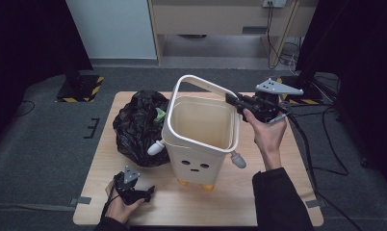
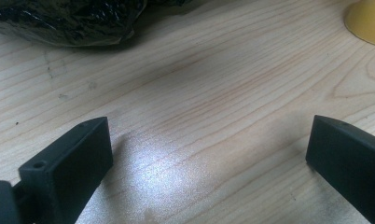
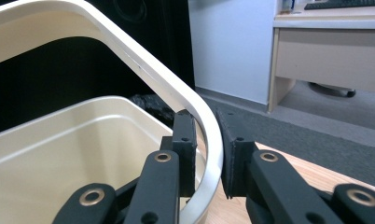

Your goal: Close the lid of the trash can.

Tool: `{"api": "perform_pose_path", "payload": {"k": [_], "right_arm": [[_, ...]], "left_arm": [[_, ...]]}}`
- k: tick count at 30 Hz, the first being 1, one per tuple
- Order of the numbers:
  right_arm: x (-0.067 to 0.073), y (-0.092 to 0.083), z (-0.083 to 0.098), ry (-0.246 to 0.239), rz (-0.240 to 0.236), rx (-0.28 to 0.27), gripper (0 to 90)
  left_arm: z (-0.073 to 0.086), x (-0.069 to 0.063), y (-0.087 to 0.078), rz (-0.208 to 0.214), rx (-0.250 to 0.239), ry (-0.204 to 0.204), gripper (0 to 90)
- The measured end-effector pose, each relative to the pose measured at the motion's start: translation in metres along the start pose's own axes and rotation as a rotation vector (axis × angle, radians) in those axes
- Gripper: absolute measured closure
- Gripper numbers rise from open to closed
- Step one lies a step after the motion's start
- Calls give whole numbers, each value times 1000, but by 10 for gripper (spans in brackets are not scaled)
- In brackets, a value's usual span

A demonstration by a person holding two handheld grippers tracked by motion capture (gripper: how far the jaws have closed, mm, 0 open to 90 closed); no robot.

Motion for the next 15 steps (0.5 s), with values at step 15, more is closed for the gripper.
{"api": "perform_pose_path", "payload": {"k": [15], "right_arm": [[1, 7, 6, -15, -9, 40, 758]], "left_arm": [[0, 0, 0, 0, 0, 0, 0]]}}
Point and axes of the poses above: each handheld gripper's, and its own axes: y roughly forward along the jaws, z roughly out of its underside, x roughly to its left, the point moved 2 cm from there along y, roughly forward along the jaws, and after that the axes turned 7 degrees about -y, right-handed, at the moved point
